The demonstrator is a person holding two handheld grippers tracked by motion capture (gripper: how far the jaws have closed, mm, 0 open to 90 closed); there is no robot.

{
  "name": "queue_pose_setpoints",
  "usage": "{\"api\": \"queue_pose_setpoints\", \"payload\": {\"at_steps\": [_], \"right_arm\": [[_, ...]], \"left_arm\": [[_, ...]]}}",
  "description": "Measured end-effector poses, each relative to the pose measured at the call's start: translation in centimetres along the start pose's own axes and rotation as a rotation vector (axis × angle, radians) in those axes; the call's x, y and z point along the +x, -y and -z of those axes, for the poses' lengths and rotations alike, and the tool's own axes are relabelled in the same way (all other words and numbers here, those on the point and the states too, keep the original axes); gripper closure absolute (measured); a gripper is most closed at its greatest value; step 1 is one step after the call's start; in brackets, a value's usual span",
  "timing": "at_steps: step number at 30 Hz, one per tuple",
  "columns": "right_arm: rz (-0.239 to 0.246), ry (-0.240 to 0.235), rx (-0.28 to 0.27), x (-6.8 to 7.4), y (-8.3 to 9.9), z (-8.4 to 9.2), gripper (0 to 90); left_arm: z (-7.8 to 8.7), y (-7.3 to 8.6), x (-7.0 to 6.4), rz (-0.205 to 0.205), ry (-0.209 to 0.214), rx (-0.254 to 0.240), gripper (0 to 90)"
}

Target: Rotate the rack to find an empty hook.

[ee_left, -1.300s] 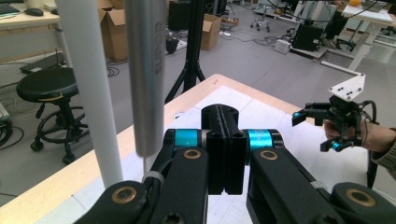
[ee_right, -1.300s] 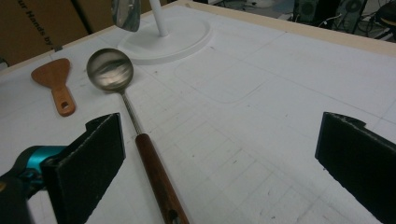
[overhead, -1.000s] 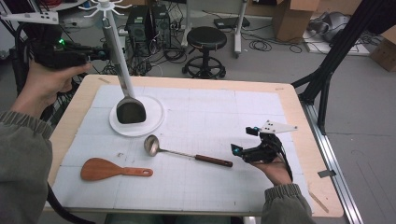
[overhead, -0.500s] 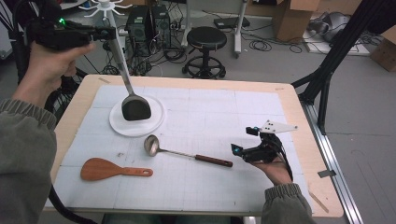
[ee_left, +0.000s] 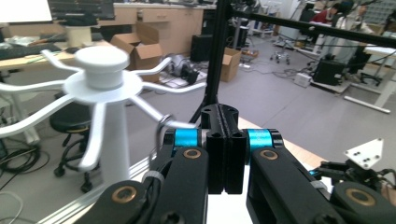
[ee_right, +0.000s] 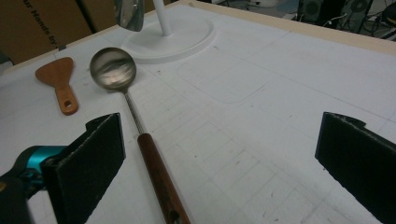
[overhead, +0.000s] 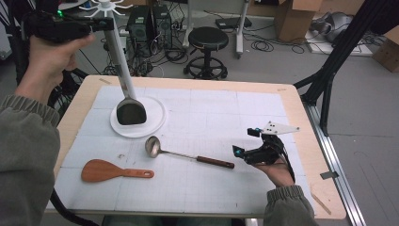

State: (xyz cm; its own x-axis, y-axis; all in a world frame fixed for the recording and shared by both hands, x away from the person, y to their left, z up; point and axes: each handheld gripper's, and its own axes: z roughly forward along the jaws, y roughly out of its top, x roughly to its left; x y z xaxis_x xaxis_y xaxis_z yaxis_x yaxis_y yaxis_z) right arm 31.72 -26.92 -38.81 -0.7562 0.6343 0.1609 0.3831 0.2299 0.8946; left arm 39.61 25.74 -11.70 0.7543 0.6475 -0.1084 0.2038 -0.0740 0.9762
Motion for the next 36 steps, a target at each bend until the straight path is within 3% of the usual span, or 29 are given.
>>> {"api": "queue_pose_setpoints", "payload": {"at_steps": [8, 11, 17, 20, 36], "right_arm": [[0.005, -0.001, -0.001, 0.1, 0.0, 0.0, 0.7], [0.004, -0.001, 0.002, 0.1, 0.0, -0.1, 0.7], [0.003, -0.004, 0.003, 0.1, 0.0, -0.1, 0.7], [0.004, -0.003, 0.001, 0.1, 0.0, -0.1, 0.7], [0.005, -0.011, 0.002, 0.2, 0.0, -0.1, 0.7]], "left_arm": [[0.3, 0.0, 0.2, 0.007, -0.004, -0.011, 89.7], [0.0, 0.0, -0.2, -0.011, 0.004, 0.0, 89.7], [-0.6, 0.1, -0.2, -0.007, -0.005, 0.012, 89.7], [-0.4, 0.1, 0.0, 0.004, -0.018, -0.008, 89.7], [1.1, 0.3, 1.1, 0.008, -0.046, -0.01, 89.7]]}}
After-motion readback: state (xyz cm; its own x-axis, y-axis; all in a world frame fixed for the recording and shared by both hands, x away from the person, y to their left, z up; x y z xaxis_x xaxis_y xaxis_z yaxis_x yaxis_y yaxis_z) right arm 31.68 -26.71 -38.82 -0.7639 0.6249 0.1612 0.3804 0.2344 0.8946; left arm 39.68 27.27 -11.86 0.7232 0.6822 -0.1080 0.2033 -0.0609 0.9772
